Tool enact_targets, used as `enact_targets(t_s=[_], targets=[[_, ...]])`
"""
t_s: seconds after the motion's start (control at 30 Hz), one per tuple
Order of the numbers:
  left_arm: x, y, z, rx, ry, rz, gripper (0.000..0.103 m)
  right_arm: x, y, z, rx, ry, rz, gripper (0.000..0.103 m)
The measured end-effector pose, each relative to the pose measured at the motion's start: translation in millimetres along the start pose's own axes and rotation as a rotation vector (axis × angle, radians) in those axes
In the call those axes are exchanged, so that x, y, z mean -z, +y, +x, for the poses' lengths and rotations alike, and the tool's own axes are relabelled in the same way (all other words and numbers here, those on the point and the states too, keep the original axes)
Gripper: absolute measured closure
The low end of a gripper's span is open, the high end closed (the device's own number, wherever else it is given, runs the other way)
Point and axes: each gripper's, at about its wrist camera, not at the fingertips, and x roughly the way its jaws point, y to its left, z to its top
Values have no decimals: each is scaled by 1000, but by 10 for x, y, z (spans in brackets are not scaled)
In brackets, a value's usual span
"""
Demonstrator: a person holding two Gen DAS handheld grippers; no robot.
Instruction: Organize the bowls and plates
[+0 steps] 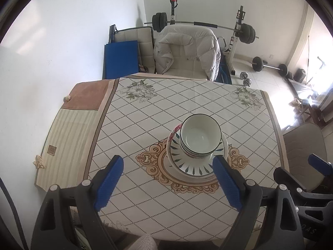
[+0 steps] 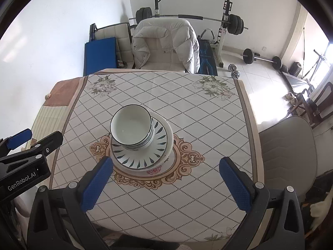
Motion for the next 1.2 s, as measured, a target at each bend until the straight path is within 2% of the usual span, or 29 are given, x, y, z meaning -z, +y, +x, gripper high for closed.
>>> enact_targets(t_s=[0.07,0.1,0.33,0.5,0.73,0.9,1.2], targets=[[79,0,-227,-9,-27,-8,8,101,-13,-248,-5,-23,0,0],[117,7,-335,-4,-36,-15,2,159,-13,-377,-5,-33,-3,0],[405,16,-955,41,-73,-43,1,556,16,-1201,3,-118,-24,0],[579,22,-1311,25,-96,-17,1,778,-10,-1646,9,-145,5,0],[763,118,-1685,32,-106,6,1,988,14,-2226,63,-211,30,0],[764,184,-1877,37,-134,9,1,1072,107,-2515,111,-246,23,0],[842,256,-2033,37,-173,14,1,1084,143,-2742,134,-264,46,0]])
